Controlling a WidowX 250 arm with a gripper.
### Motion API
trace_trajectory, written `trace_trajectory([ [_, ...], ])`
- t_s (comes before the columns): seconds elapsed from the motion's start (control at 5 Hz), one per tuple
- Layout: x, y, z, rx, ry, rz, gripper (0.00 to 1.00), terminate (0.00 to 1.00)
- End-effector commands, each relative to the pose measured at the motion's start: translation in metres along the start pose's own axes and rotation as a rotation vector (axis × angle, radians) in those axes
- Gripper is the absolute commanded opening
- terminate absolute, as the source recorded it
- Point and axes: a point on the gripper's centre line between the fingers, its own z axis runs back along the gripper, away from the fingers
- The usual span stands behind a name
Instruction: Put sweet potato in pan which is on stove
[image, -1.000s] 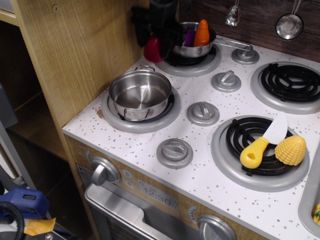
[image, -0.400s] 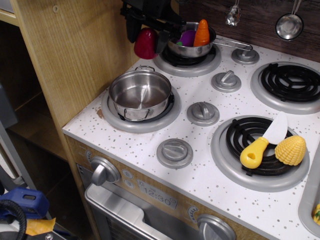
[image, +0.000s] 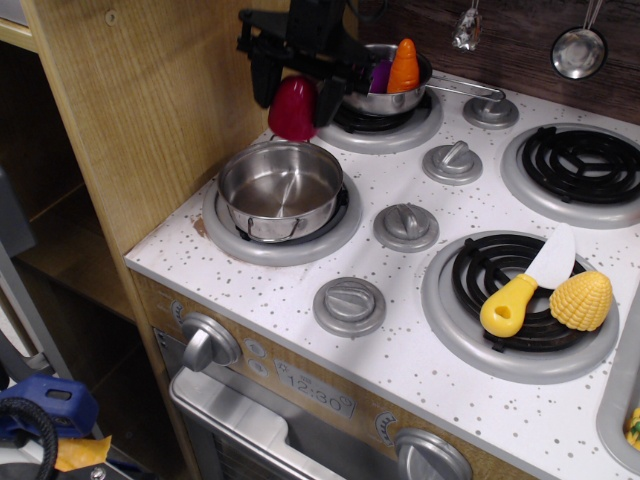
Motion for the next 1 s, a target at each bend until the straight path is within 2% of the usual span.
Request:
trace_trajectory([
  [0.0,-0.0097,-0.0031,0.0171,-0.033,-0.04,0.053,0.0,0.0],
  [0.2,-0.0168,-0.0028,0.0138,-0.049,-0.023,0.064,1.0,0.0],
  [0.6,-0.0168,-0.0028,0.0138,-0.049,-0.023,0.064,1.0,0.0],
  [0.8,-0.0168,-0.0028,0.0138,-0.049,-0.023,0.064,1.0,1.0],
])
